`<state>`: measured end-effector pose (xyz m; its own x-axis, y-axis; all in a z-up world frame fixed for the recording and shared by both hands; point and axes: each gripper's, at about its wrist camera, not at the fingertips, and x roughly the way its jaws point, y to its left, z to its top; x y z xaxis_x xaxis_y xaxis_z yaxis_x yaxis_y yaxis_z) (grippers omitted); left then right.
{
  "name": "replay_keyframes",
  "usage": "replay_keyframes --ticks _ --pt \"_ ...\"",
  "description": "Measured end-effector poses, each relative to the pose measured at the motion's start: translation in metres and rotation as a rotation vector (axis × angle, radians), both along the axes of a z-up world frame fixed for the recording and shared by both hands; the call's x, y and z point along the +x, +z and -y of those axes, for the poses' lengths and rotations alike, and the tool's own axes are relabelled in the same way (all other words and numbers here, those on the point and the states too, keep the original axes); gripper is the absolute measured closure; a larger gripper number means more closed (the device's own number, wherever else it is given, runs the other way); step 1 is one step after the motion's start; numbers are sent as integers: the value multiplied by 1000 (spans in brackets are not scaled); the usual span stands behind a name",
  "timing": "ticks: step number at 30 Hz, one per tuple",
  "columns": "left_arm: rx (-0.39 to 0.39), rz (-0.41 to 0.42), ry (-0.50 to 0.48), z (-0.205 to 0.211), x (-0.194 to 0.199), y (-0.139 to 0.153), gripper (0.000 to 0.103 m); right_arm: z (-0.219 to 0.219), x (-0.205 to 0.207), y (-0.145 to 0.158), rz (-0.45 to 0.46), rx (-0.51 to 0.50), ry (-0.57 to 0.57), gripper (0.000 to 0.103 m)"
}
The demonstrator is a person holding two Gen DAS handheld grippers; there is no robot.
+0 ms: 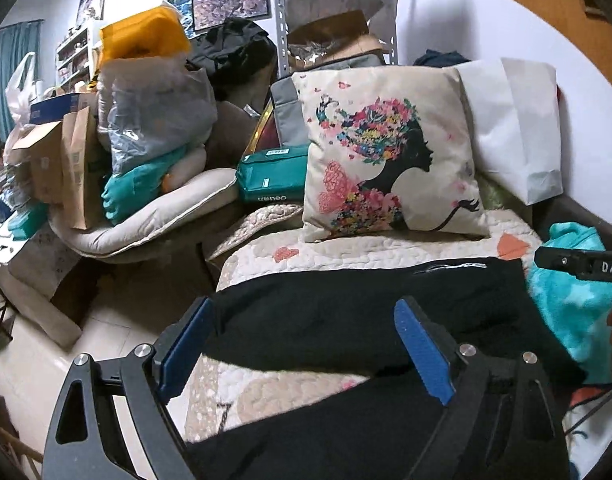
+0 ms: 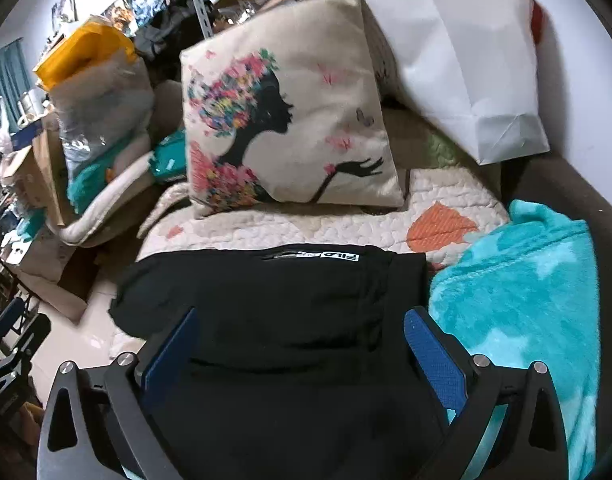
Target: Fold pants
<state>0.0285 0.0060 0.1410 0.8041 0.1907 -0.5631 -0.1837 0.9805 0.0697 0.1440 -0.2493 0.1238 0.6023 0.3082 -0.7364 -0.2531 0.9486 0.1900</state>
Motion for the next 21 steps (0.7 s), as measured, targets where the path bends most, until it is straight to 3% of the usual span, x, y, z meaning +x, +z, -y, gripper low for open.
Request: replay_keyframes --ticks 13,21 --pt "53 -50 38 -54 61 -33 12 -37 69 -32 -51 14 55 0" --pt "-59 -170 117 -135 99 -66 12 -9 106 -45 -69 8 54 1"
